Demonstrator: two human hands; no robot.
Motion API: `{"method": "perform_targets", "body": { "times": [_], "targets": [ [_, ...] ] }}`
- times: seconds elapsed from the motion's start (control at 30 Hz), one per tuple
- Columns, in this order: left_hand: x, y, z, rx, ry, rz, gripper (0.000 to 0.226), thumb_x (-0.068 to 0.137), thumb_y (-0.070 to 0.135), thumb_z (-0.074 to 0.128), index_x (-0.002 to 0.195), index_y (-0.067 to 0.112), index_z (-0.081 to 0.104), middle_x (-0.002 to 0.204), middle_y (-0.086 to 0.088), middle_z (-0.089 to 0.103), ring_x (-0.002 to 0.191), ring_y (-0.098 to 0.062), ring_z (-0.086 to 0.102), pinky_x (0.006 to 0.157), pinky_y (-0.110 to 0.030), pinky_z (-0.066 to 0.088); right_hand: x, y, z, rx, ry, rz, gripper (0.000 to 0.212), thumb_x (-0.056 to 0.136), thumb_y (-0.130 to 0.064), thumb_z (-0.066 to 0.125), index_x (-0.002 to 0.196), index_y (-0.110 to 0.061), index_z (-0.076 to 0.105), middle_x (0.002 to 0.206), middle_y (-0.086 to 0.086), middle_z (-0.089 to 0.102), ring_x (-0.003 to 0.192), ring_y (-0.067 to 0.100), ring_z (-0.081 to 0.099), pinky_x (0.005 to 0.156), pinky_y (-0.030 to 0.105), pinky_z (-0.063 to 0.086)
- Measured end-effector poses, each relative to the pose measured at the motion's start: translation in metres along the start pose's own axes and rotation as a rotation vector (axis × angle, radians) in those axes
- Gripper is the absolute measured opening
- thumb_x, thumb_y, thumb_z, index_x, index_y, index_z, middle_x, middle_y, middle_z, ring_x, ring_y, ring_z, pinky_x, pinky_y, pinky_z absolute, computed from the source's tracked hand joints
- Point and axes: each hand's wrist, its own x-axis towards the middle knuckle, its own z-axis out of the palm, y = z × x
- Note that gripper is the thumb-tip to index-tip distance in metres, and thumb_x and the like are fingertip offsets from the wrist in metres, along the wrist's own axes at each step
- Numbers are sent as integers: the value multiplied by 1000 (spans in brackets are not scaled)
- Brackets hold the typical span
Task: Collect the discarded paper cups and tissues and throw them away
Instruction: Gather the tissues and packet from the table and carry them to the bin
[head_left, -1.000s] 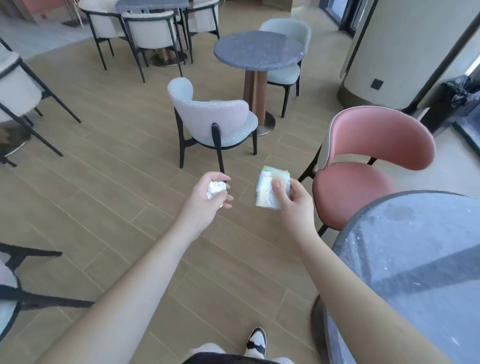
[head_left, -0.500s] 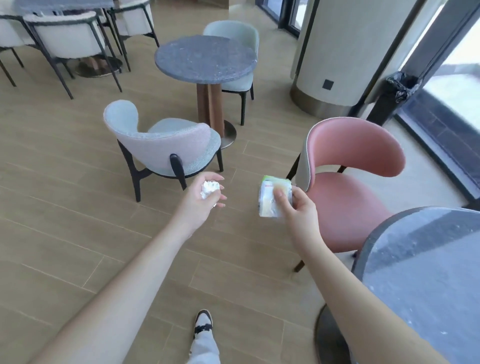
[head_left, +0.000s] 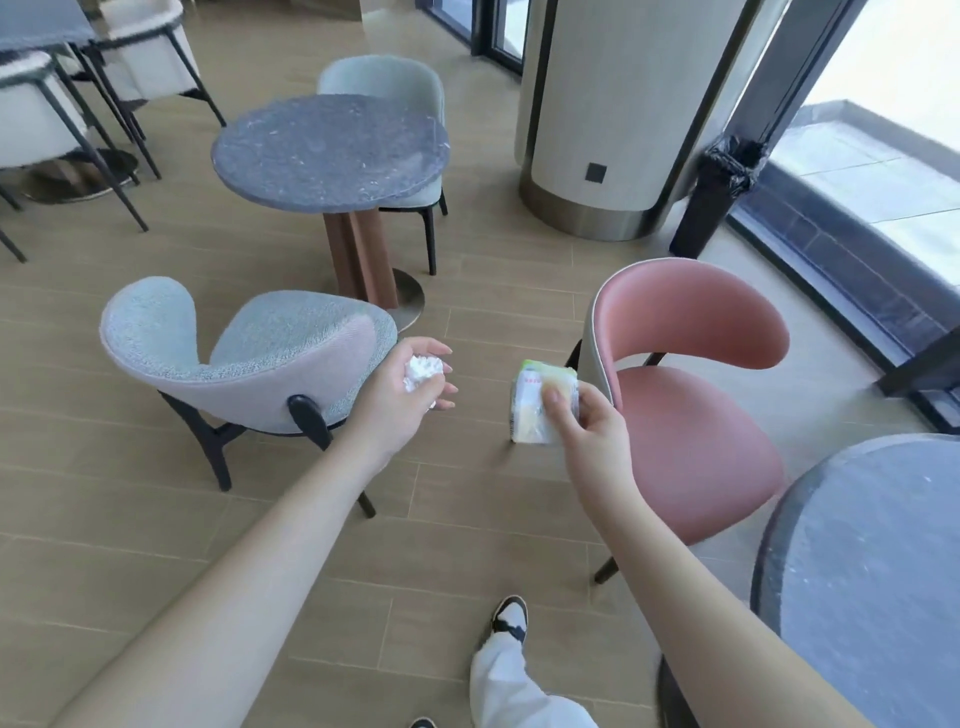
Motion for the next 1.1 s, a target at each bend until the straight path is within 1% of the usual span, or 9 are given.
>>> {"method": "perform_targets", "body": {
  "times": [0.1, 0.17, 0.3, 0.33, 0.43, 0.53, 0.67, 1.0, 1.1],
  "targets": [
    [49, 0, 10, -11, -32, 14, 36, 93, 5, 53, 100, 39, 65, 106, 1, 64, 87, -12, 72, 74, -21, 57, 46, 5, 3, 27, 31, -7, 28, 95, -40, 61, 75, -22, 57, 64, -16, 42, 60, 5, 38, 53, 13, 32],
    [85, 1, 19, -21, -36, 18, 36, 94, 3, 52, 101, 36, 65, 104, 0, 63, 86, -11, 72, 76, -26, 59, 82, 9, 1, 43, 44, -12, 34, 94, -43, 61, 77, -14, 54, 66, -10, 42, 62, 8, 37, 55, 16, 30],
    [151, 10, 35, -12, -41, 2, 33, 95, 0, 51, 105, 28, 64, 105, -3, 62, 84, -10, 72, 75, -26, 59, 157, 12, -12, 74, 62, 25, 40, 92, -49, 60, 90, -9, 59, 76, -1, 49, 71, 12, 45, 65, 37, 42],
    [165, 12, 37, -12, -39, -1, 32, 95, -1, 51, 106, 26, 64, 105, -4, 62, 84, -10, 72, 74, -26, 59, 174, 11, -16, 79, 69, 33, 35, 92, -49, 60, 88, -14, 61, 74, -4, 50, 70, 10, 46, 65, 37, 46],
    [205, 16, 43, -3, -22, -10, 29, 95, -1, 52, 109, 22, 64, 106, -5, 63, 83, -11, 72, 71, -23, 58, 218, 7, -22, 79, 83, 18, 21, 93, -46, 61, 83, -27, 65, 67, -17, 52, 63, 2, 47, 59, 14, 40],
    [240, 16, 45, 1, -14, -32, 28, 96, -3, 51, 110, 18, 64, 106, -7, 63, 82, -10, 71, 69, -21, 57, 255, 8, -19, 100, 86, 30, 24, 94, -44, 61, 84, -22, 64, 67, -12, 49, 63, 6, 43, 55, 14, 34],
    [293, 12, 48, 12, -23, -44, 28, 96, -2, 52, 111, 17, 64, 105, -5, 63, 83, -10, 72, 72, -25, 59, 299, 15, -3, 138, 97, 65, 19, 95, -39, 62, 88, -22, 67, 61, -21, 50, 57, -1, 44, 52, 10, 33],
    [458, -23, 30, -26, -179, -77, 30, 94, -2, 51, 109, 19, 65, 106, -7, 63, 82, -9, 71, 71, -23, 58, 427, 28, 55, 146, 177, 139, 14, 98, -36, 62, 92, -25, 68, 66, -25, 60, 61, -7, 53, 56, 4, 37],
    [505, -21, 22, -34, -213, -62, 31, 92, -1, 52, 106, 22, 66, 104, -5, 65, 84, -11, 71, 74, -28, 60, 461, 21, 69, 160, 193, 152, 14, 97, -37, 62, 92, -26, 70, 72, -21, 64, 66, -4, 57, 60, 5, 41]
  ]
}}
